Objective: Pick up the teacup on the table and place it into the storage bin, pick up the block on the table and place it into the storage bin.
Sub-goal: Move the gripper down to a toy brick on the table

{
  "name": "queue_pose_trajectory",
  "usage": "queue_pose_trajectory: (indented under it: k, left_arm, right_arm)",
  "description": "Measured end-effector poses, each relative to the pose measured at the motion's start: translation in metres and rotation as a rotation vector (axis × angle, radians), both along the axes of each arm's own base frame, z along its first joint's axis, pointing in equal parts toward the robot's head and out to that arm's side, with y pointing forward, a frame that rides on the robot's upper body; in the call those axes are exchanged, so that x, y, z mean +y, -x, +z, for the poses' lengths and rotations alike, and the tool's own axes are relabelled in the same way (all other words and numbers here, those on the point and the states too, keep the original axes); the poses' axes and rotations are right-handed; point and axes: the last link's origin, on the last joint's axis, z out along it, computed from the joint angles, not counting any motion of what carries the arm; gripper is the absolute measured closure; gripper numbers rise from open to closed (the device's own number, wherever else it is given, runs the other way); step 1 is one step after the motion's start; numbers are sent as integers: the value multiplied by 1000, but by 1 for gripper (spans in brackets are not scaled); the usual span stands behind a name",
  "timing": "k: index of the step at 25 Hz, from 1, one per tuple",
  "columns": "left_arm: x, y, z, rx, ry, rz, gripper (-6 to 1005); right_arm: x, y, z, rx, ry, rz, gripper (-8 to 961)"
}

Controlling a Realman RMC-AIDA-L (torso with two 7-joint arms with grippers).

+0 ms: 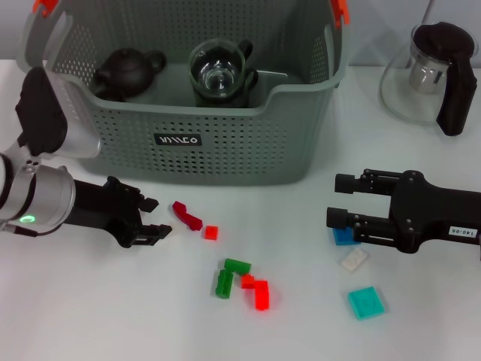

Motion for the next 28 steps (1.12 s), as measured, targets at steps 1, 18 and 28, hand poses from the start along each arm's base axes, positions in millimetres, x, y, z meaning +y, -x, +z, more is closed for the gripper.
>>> queue_pose_trajectory:
  k: [1, 18, 28]
  left_arm:
    - [0, 1, 0, 1, -3, 2, 494]
    - [-6, 13, -6, 0, -12, -3, 487]
    - [-6, 14, -9, 6, -15, -2, 490]
  right_arm:
    - [0, 0, 0, 0, 0, 0, 287]
    - [1, 1, 1, 1, 3, -8, 288]
    - [1, 0, 0, 2, 5, -10, 287]
